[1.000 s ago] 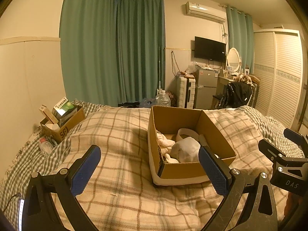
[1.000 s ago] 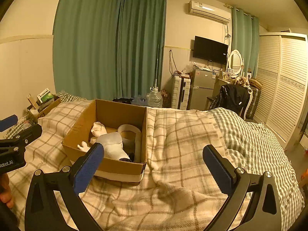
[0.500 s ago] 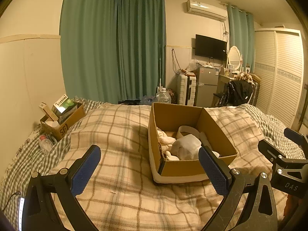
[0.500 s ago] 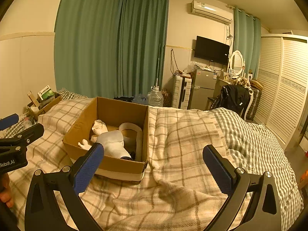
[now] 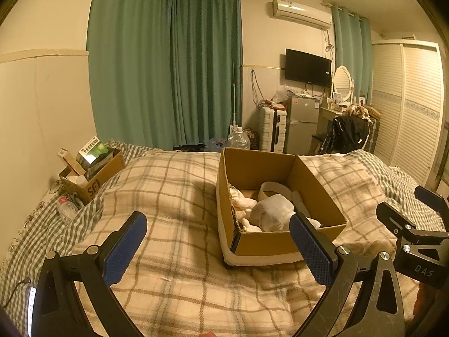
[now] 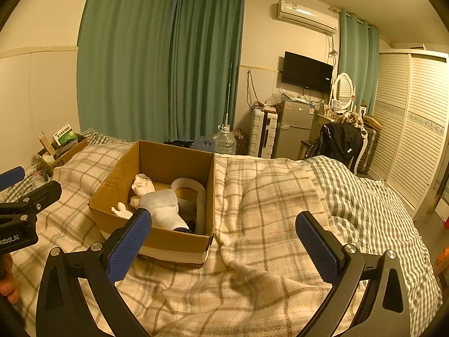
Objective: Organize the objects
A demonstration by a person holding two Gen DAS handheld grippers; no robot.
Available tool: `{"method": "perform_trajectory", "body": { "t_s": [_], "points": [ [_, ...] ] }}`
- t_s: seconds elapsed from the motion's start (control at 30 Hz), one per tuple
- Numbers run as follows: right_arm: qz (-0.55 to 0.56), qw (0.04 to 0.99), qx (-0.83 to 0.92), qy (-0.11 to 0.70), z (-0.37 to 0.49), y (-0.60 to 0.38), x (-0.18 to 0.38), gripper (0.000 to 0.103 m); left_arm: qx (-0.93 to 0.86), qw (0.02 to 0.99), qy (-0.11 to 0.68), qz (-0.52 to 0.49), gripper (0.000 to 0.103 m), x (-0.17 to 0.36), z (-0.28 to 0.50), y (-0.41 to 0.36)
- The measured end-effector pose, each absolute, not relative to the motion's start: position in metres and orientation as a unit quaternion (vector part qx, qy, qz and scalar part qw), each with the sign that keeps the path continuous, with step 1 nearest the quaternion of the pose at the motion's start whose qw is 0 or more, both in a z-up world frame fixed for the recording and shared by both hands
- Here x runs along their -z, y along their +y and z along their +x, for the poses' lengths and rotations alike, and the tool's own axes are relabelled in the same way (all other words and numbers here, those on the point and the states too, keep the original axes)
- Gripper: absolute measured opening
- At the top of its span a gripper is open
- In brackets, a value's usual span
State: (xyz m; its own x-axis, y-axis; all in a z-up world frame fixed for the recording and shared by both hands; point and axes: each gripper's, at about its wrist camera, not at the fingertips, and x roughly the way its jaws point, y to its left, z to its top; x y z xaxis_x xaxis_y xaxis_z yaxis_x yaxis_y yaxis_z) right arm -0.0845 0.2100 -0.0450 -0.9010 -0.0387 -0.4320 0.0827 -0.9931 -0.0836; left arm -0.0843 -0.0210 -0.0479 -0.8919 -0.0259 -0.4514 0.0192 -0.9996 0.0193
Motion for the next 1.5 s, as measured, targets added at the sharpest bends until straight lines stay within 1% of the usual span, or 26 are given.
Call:
{"method": "perform_trajectory", "body": {
  "t_s": [1.5],
  "points": [
    [0.228,0.034,0.971,0.054,-0.0861,0.2076,0.0524,0.103,0.973,0.015,-0.013,0.228,0.103,0.0505,-0.0841,-0.0209]
  ]
}}
